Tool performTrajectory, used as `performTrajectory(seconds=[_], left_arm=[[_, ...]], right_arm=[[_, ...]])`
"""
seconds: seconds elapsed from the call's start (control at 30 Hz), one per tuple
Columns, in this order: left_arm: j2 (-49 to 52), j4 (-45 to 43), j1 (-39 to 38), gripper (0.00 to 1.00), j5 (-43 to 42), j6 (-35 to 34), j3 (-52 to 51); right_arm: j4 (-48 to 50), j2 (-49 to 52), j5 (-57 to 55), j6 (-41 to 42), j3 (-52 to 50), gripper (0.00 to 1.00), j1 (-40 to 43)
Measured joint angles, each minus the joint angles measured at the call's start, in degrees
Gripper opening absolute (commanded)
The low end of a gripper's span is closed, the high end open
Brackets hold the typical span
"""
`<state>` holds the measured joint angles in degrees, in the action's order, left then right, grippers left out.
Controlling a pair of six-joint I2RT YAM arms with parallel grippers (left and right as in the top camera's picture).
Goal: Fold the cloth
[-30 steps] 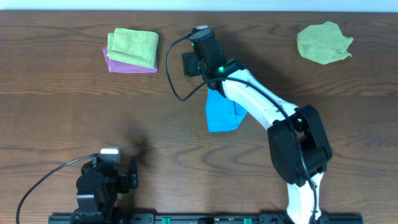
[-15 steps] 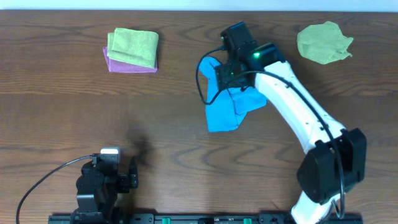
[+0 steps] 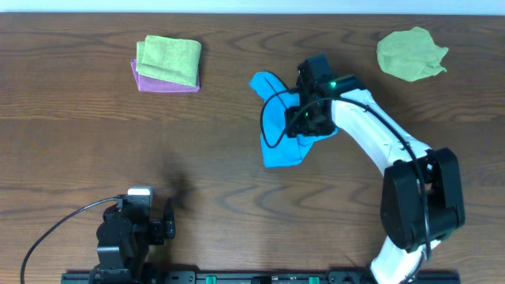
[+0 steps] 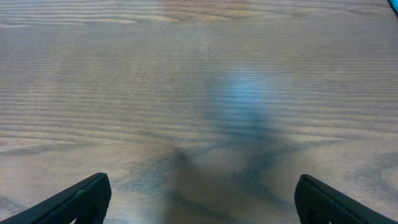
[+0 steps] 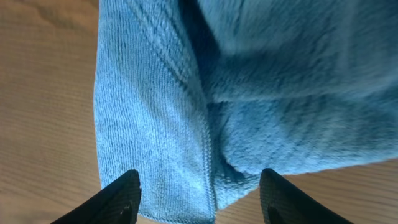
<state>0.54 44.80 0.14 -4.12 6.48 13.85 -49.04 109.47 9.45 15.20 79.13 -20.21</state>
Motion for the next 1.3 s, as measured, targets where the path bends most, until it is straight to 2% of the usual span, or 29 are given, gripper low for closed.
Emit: performTrajectory(seconds=[0.4, 0.53, 0.67, 0.77, 1.13, 1.3], left_arm=[[0.0, 0.0, 0.0, 0.95, 0.0, 0.0, 0.0], [0.0, 0.0, 0.0, 0.95, 0.0, 0.0, 0.0], [0.0, 0.0, 0.0, 0.95, 0.0, 0.0, 0.0], [0.0, 0.0, 0.0, 0.95, 0.0, 0.0, 0.0], [0.0, 0.0, 0.0, 0.95, 0.0, 0.0, 0.0], [0.0, 0.0, 0.0, 0.95, 0.0, 0.0, 0.0]], right_arm=[[5.2, 1.1, 3.3, -0.4, -2.6, 0.51, 0.0], [5.8, 3.4, 3.8, -0.5, -2.6, 0.44, 0.0], [6.5, 5.2, 4.0, -0.7, -2.7, 0.23, 0.0], [6.8, 5.3, 4.4, -0.9, -2.7, 0.02, 0.0], [6.6, 5.2, 10.9, -0.7, -1.8, 0.01, -0.4], [6.6, 4.3, 12.7, -0.7, 1.2, 0.01, -3.1]])
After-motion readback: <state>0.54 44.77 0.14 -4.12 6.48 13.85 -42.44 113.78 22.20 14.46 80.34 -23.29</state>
